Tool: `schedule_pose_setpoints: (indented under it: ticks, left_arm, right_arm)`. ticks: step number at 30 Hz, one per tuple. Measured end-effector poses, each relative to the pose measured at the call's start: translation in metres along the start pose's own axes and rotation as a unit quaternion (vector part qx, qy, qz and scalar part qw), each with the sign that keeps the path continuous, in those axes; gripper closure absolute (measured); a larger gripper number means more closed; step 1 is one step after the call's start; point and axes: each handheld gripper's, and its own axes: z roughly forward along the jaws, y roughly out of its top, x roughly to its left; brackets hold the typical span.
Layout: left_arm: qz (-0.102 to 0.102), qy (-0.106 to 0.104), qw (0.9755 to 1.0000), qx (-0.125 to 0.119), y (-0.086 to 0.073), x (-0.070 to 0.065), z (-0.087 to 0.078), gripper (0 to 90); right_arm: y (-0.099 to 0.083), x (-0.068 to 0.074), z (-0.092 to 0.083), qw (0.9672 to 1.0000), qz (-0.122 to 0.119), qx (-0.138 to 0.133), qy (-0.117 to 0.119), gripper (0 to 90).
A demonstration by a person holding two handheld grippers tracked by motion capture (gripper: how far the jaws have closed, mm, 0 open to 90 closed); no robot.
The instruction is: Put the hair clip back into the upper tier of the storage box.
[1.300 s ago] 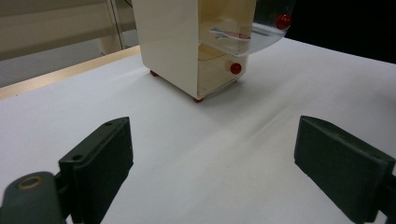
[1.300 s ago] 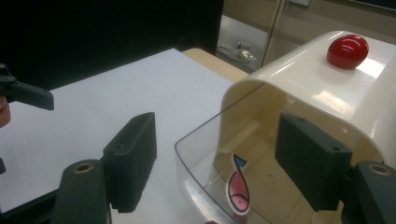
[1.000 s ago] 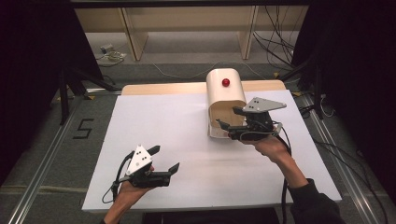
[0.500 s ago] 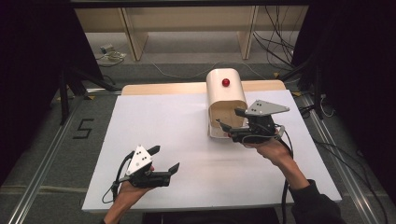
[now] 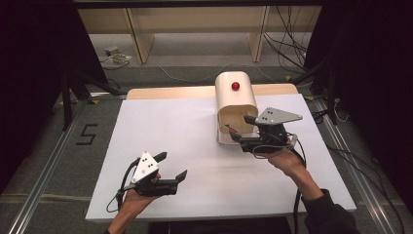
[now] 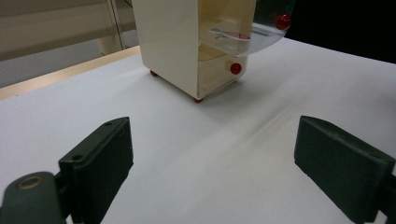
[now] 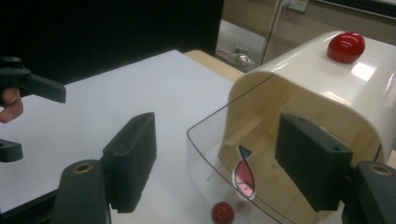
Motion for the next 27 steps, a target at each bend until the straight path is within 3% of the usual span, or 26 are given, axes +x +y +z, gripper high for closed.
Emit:
schedule_pose_setpoints:
  ticks: [27]
  left_arm:
    - [-0.003,0.001,1.0,-0.001,0.0,0.001,0.001,11.4]
  right_arm:
    - [-0.017,0.004,-0.006,1.0,0.004,0.001,0.002,30.6]
